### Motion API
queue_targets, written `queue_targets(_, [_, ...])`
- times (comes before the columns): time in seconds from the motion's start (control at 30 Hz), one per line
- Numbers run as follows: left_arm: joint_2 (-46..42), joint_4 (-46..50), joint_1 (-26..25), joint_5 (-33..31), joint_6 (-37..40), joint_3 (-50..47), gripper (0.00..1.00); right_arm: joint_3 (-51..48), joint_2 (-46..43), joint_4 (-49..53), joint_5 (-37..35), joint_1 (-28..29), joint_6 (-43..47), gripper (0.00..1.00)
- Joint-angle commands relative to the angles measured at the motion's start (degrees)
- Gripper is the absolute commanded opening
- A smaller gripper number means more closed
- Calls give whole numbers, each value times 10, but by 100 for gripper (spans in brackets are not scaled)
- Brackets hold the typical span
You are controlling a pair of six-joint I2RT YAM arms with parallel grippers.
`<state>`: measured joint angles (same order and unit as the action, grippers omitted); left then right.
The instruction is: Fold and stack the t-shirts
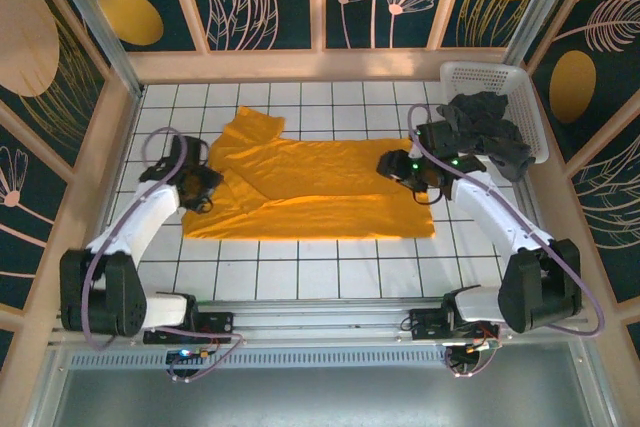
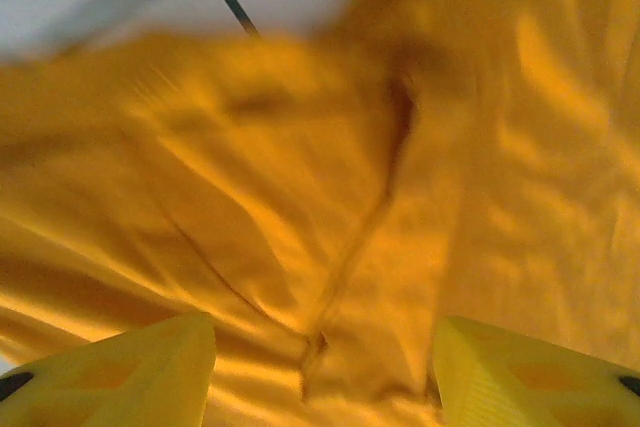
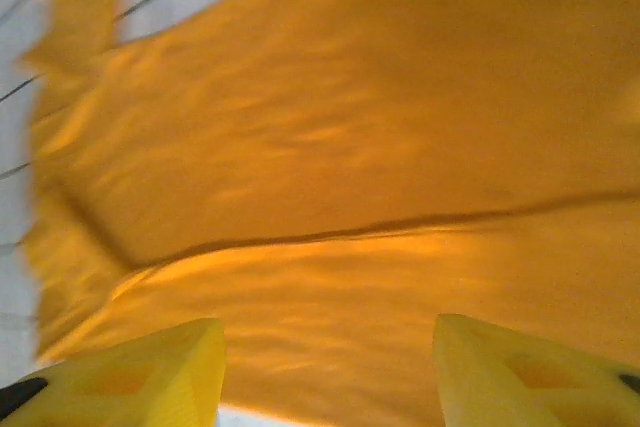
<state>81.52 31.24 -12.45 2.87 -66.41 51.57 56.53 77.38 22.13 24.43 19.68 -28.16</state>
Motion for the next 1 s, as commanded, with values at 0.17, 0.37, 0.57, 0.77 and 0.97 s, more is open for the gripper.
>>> queue_targets(0.17, [88,-17,-56,43,-29,5,58,20,46,-68,96,21,36,58])
queue_targets(0.37, [124,-38,-58,46,-15,17,54,19,52,-63,87,21,34,58])
queue_targets(0.57, [141,-47,-59,43,-10,36,34,24,61,-58,78,20,29,55])
queue_targets(0.77, [147,-25,-62,39,4,75,11,29,67,-55,73,19,28,53])
queue_targets(0.97, [187,-19,-72,54,36,118,0,36,70,-52,63,13,23,50])
